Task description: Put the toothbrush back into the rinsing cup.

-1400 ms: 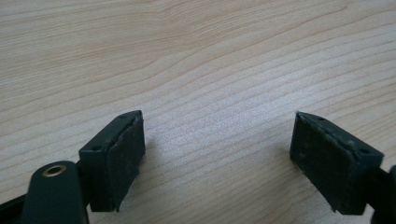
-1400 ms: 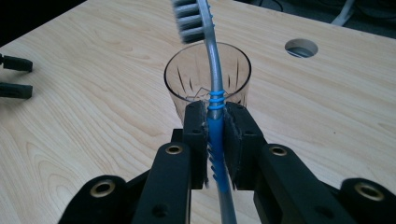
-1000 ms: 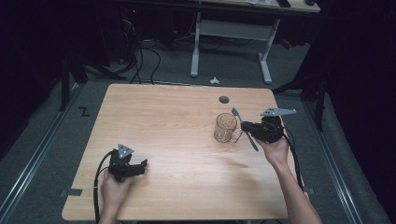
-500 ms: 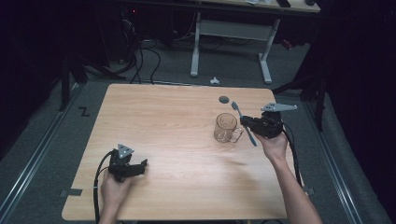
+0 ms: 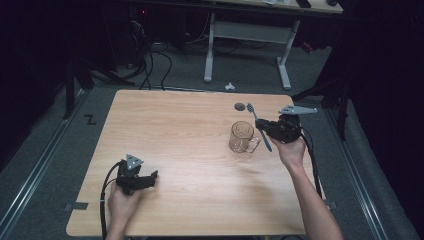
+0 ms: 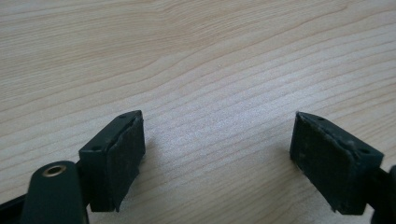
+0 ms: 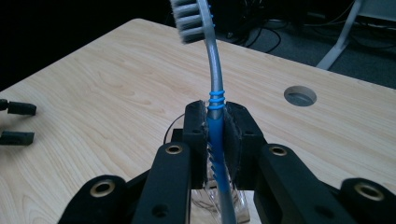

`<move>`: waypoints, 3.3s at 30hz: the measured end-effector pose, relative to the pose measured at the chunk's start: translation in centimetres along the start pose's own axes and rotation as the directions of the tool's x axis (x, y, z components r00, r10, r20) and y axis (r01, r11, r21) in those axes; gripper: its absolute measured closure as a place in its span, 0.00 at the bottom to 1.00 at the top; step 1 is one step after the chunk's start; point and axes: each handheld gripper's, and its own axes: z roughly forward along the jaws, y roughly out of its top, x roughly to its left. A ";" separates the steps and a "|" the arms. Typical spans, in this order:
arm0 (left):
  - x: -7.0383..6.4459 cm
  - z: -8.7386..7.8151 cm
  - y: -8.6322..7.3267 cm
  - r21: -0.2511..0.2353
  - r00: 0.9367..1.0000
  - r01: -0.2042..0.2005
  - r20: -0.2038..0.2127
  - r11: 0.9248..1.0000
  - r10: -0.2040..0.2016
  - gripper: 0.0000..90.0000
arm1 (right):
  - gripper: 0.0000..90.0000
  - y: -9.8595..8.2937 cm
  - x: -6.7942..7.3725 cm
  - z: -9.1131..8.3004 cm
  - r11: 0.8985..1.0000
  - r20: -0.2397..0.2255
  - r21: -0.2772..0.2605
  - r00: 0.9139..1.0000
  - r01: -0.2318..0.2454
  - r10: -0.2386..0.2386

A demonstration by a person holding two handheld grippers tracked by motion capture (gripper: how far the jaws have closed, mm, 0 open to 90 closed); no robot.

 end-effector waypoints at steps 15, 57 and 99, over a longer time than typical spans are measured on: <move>0.0 0.0 0.0 0.000 1.000 0.000 0.000 1.000 0.000 0.21 | 0.89 0.8 -0.3 1.0 1.000 0.007 -0.025 1.000 -0.006 0.006; 0.0 0.0 0.0 0.000 1.000 0.000 -0.001 1.000 0.000 0.21 | 0.89 2.1 0.4 3.3 0.996 -0.014 -0.091 1.000 0.008 -0.009; 0.0 0.0 0.0 0.000 1.000 0.001 -0.002 1.000 -0.001 0.21 | 0.88 1.3 0.0 4.0 0.994 -0.024 -0.110 1.000 0.005 -0.007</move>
